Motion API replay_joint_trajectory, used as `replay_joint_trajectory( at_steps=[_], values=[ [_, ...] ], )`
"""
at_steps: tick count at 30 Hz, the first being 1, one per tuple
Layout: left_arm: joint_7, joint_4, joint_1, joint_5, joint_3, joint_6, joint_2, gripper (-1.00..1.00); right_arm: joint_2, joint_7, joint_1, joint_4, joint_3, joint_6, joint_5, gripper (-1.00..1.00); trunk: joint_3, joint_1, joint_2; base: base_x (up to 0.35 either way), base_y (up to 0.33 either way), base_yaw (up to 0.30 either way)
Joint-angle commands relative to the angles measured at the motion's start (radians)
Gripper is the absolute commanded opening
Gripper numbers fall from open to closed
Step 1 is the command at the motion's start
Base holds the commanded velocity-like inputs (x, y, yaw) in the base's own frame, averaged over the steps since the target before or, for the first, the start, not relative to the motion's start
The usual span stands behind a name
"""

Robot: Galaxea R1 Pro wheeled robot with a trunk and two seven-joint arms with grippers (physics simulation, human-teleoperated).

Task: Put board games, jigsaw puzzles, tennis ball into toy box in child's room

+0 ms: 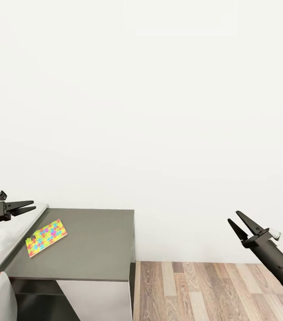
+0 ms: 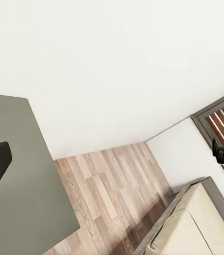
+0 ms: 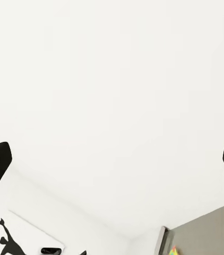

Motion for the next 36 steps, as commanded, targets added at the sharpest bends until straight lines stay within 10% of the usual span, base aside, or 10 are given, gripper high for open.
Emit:
replay_joint_trajectory(
  at_steps=[1,11,22,29,36],
  values=[
    [-0.004,0.0,-0.001,0.0,-0.001,0.011,0.0,1.0,0.0,0.002,-0.001,0.0,-0.001,0.005,0.0,1.0,-0.002,0.0,-0.001,0.011,-0.024,-0.004],
    [-0.004,0.0,-0.001,-0.004,-0.001,0.012,-0.004,1.0,0.0,-0.002,-0.001,0.0,-0.001,0.001,0.006,1.0,-0.002,0.0,-0.001,0.03,-0.005,-0.001],
    [-0.004,0.0,-0.001,-0.038,-0.026,0.008,-0.03,1.0,0.0,-0.175,-0.003,0.019,-0.005,0.003,0.134,1.0,-0.002,0.0,-0.001,0.007,0.0,0.0],
    [0.098,0.0,-0.001,-0.054,-0.038,0.013,-0.056,1.0,-0.002,-0.356,-0.003,0.035,0.001,0.01,0.148,1.0,-0.002,0.0,-0.001,0.0,0.0,0.0],
    [0.178,0.0,-0.001,-0.056,-0.038,0.015,-0.077,1.0,-0.003,-0.714,-0.018,0.027,0.058,0.062,0.149,1.0,-0.002,0.0,-0.001,0.0,0.0,0.0]
  ],
)
